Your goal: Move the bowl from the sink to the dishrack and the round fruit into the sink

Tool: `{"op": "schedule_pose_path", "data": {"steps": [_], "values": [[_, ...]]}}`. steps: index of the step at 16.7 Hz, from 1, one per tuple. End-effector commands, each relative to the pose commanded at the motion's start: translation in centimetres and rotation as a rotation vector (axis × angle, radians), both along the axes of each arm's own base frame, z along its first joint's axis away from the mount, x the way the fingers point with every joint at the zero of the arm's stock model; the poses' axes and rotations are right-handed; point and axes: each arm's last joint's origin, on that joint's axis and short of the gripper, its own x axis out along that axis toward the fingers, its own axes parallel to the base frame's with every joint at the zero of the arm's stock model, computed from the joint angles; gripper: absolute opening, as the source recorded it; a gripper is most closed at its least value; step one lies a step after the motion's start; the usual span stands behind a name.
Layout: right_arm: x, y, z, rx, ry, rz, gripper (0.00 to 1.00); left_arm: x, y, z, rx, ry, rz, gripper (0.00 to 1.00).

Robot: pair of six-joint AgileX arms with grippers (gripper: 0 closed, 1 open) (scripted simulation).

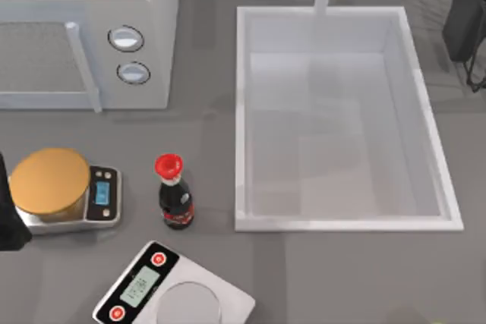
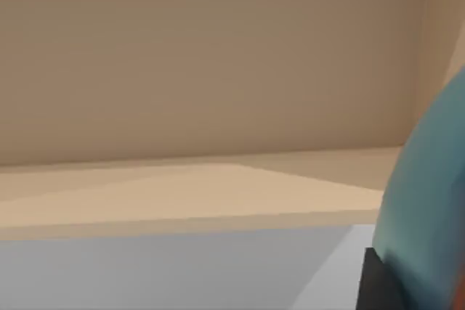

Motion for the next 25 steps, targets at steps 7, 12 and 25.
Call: {"op": "schedule_pose_path", "data": {"steps": [7, 12, 25], "values": [[-0.7, -0.5, -0.3, -0.050, -0.023, -0.005, 0.00, 0.0, 0.0, 0.0, 0.000, 0.000, 0.000, 1.00], [2.0, -1.1, -2.9, -0.046, -0.016, 0.002, 0.00, 0.0, 0.0, 0.0, 0.000, 0.000, 0.000, 1.00], [9.1, -0.7, -19.9, -0.055, -0.030, -0.006, 0.00, 0.0, 0.0, 0.0, 0.000, 0.000, 0.000, 1.00]]}}
